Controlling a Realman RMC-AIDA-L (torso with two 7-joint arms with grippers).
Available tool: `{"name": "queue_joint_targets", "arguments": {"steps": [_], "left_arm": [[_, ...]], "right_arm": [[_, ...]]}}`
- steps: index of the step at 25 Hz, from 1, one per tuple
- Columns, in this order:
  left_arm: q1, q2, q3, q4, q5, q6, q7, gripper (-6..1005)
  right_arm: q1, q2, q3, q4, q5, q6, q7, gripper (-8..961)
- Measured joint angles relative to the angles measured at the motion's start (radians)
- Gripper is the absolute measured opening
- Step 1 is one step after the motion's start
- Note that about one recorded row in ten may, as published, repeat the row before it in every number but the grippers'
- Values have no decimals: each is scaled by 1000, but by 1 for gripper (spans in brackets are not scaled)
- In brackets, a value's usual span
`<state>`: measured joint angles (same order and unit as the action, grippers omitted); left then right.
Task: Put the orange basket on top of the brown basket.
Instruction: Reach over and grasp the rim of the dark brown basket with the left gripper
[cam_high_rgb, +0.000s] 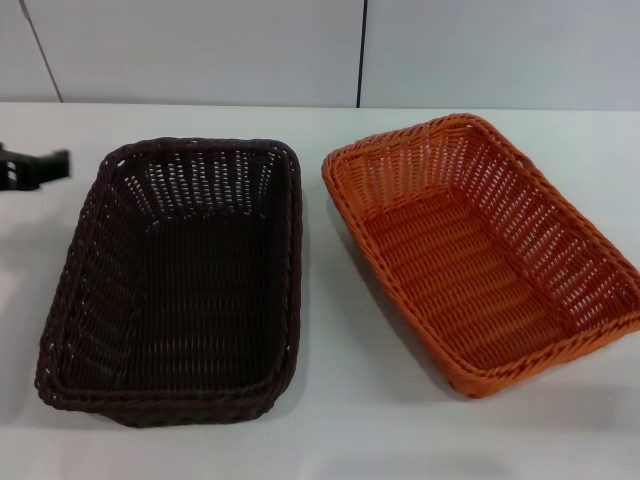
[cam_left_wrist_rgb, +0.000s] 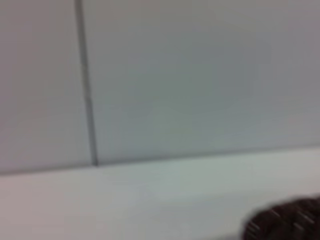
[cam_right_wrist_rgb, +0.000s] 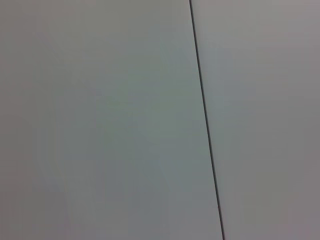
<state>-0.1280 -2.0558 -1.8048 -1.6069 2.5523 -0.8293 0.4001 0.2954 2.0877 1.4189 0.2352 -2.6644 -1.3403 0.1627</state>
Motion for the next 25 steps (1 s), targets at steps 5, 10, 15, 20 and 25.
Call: {"name": "queue_joint_targets", "arguments": {"steps": [5, 10, 15, 20, 25], "left_arm": [[-27, -2, 5, -17, 6, -134, -2, 800], [-35, -4, 12, 1, 9, -176, -2, 799], [-43, -4, 24, 41, 20, -179, -2, 799], [-68, -4, 42, 96, 35, -181, -1, 799], [-105, -6, 54, 150, 65, -179, -5, 799]], "right_arm": [[5, 0, 0, -8, 0, 1, 0, 722], [2, 0, 0, -13, 0, 1, 0, 722], [2, 0, 0, -18, 0, 1, 0, 722], [4, 0, 0, -20, 0, 1, 0, 722], [5, 0, 0, -21, 0, 6, 0, 722]]}}
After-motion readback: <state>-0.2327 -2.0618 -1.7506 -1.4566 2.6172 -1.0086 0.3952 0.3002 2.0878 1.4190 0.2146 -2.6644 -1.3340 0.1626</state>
